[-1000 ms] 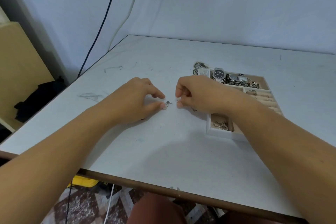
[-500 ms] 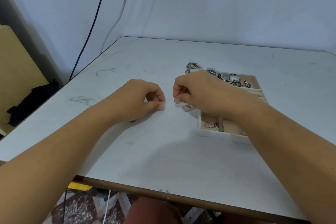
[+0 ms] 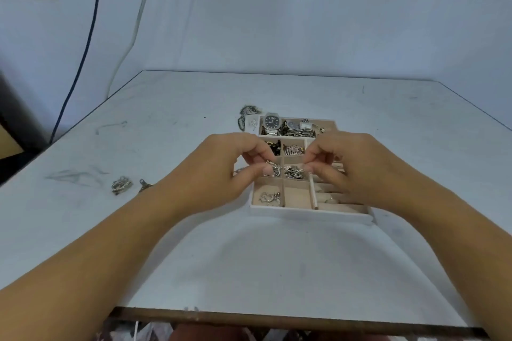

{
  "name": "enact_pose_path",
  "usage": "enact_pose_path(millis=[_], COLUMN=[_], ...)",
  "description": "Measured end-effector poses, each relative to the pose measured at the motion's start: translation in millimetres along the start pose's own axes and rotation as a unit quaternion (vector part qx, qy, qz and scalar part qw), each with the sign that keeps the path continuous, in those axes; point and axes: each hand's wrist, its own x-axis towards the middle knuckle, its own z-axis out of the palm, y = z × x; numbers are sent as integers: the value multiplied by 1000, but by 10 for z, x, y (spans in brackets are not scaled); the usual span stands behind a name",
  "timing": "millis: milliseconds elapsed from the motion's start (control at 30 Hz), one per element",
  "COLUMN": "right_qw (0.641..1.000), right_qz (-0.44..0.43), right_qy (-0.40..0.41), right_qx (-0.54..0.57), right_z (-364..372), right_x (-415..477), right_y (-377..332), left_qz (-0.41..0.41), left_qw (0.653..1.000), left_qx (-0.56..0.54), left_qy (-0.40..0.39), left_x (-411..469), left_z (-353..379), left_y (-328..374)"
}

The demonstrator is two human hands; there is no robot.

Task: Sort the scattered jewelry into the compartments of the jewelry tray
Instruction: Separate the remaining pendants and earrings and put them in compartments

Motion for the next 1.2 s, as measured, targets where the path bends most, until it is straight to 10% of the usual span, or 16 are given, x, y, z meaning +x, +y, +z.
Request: enact_pose_path(millis=[333, 1200], right_qw=[989, 1000], right_qz=[14, 17], right_qy=[99, 11], right_qx=[105, -2], right_z=[63, -149], right_x=[-199, -445], right_y=[110, 149], left_qz=[48, 27], left_qw=[998, 994], left_qx=[16, 86], left_qy=[42, -55], left_x=[-135, -144], left_z=[234, 312], left_y=[-38, -120])
